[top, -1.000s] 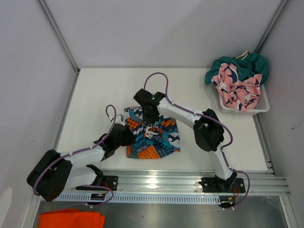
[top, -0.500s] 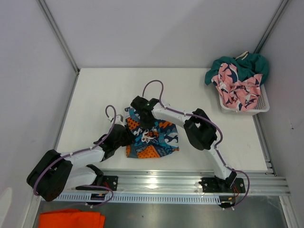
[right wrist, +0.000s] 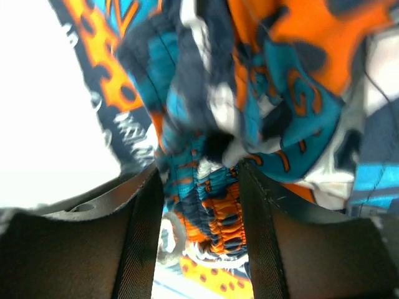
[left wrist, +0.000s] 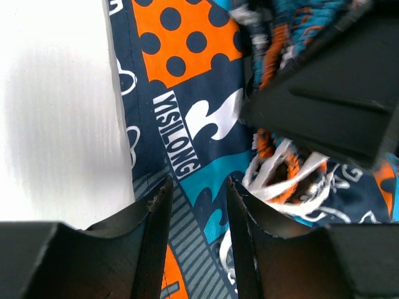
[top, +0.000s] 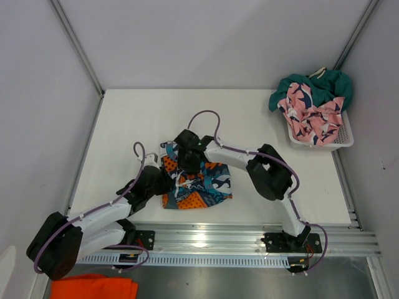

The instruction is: Fold and stack the shorts

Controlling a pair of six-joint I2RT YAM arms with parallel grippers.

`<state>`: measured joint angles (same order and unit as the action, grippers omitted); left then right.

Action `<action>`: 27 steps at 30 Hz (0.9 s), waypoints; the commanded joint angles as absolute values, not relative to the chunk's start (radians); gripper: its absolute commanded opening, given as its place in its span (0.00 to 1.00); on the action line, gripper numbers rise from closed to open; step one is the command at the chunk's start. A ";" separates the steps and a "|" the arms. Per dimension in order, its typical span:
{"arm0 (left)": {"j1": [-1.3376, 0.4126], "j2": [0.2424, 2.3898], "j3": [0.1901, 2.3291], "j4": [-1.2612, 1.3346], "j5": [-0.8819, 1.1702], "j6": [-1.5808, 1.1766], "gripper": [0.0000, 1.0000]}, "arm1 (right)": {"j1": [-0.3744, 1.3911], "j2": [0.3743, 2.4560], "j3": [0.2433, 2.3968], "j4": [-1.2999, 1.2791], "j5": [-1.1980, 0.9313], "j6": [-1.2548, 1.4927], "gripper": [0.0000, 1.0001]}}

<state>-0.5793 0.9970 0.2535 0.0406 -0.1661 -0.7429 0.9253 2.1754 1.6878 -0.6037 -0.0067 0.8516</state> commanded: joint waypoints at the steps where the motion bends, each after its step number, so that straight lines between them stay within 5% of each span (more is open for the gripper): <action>1: -0.572 0.942 0.241 0.008 -0.176 -0.753 0.43 | 0.904 2.039 1.573 -0.398 -0.139 0.917 0.52; 12: -0.565 0.808 0.322 -0.146 -0.158 -0.738 0.53 | 0.845 1.830 1.316 -0.104 -0.222 0.924 0.69; 27: -0.511 1.043 0.495 -0.049 0.083 -0.724 0.67 | 0.785 1.376 0.962 -0.144 0.000 0.747 0.70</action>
<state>-0.5316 0.9943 0.4553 -0.0917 0.0257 -0.7399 0.7803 1.4834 1.0420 -0.1505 -0.0479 0.8074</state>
